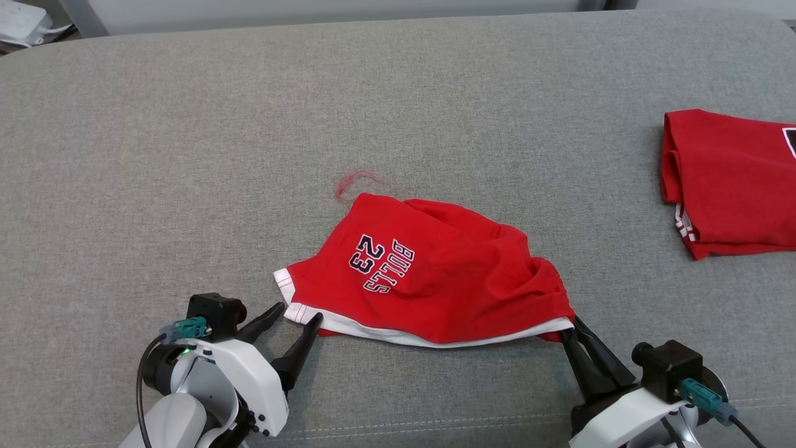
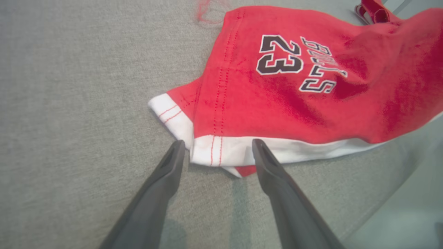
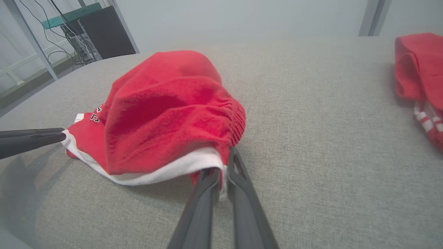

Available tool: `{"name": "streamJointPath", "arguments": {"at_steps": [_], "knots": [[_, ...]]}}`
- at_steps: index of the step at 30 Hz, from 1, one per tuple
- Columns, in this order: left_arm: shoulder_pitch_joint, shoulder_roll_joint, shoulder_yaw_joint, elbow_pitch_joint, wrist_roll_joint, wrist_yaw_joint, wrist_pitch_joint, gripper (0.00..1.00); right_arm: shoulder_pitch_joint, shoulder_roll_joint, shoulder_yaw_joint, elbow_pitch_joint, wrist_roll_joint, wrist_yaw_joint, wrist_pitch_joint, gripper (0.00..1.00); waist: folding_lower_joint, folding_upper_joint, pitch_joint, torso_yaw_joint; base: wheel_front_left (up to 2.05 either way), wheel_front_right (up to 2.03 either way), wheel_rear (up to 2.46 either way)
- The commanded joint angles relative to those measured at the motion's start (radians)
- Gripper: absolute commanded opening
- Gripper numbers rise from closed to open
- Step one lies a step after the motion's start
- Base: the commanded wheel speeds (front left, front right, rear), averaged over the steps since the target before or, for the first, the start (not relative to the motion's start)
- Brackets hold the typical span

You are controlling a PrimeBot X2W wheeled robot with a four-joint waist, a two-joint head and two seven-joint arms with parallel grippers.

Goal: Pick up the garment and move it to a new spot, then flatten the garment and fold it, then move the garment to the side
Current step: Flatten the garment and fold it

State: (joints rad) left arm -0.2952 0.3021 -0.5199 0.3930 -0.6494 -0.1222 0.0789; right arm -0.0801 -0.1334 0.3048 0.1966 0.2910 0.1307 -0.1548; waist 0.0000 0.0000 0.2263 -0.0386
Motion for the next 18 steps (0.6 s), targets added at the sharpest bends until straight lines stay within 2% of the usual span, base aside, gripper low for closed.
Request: {"name": "streamJointPath", "arguments": {"at_steps": [1, 2, 3, 4, 5, 6, 7, 14, 18], "knots": [[-0.055, 0.024, 0.029, -0.004, -0.014, -0.006, -0.015, 1.00, -0.023, -0.009, 0.023, -0.018, -0.001, 0.000, -0.018, 0.00, 0.0000, 0.0000, 0.002, -0.001, 0.00, 0.00, 0.00], [-0.060, 0.024, 0.025, 0.008, -0.019, -0.006, -0.018, 1.00, -0.025, -0.008, 0.023, -0.016, -0.001, 0.000, -0.019, 0.00, 0.0000, 0.0000, 0.003, -0.002, 0.00, 0.00, 0.00], [-0.065, 0.024, 0.022, 0.019, -0.024, -0.007, -0.025, 0.83, -0.026, -0.008, 0.023, -0.014, -0.001, 0.000, -0.020, 0.00, 0.0000, 0.0000, 0.004, -0.003, 0.00, 0.00, 0.00], [-0.070, 0.023, 0.019, 0.030, -0.030, -0.007, -0.031, 0.48, -0.027, -0.008, 0.023, -0.013, -0.001, 0.000, -0.022, 0.00, 0.0000, 0.0000, 0.004, -0.003, 0.00, 0.00, 0.00], [-0.075, 0.024, 0.012, 0.040, -0.034, -0.007, -0.033, 0.30, -0.028, -0.008, 0.023, -0.012, 0.000, 0.000, -0.023, 0.00, 0.0000, 0.0000, 0.004, -0.003, 0.00, 0.00, 0.00], [-0.079, 0.023, 0.007, 0.049, -0.040, -0.007, -0.035, 0.04, -0.029, -0.009, 0.024, -0.011, 0.000, 0.000, -0.024, 0.00, 0.0000, 0.0000, 0.004, -0.004, 0.00, 0.00, 0.00], [-0.082, 0.023, 0.003, 0.055, -0.046, -0.008, -0.041, 0.00, -0.030, -0.009, 0.024, -0.011, 0.000, 0.000, -0.026, 0.00, 0.0000, 0.0000, 0.004, -0.004, 0.00, 0.00, 0.00], [-0.091, 0.044, -0.057, 0.048, -0.091, -0.008, -0.063, 0.00, -0.027, -0.009, 0.010, -0.004, 0.001, 0.000, -0.030, 0.00, 0.0000, 0.0000, 0.004, 0.000, 0.00, 0.00, 0.00], [-0.048, 0.069, -0.046, -0.017, -0.115, -0.005, -0.074, 0.00, 0.003, -0.026, -0.013, -0.021, -0.004, 0.000, -0.010, 0.00, 0.0000, 0.0000, 0.007, -0.001, 0.00, 0.00, 0.00]]}}
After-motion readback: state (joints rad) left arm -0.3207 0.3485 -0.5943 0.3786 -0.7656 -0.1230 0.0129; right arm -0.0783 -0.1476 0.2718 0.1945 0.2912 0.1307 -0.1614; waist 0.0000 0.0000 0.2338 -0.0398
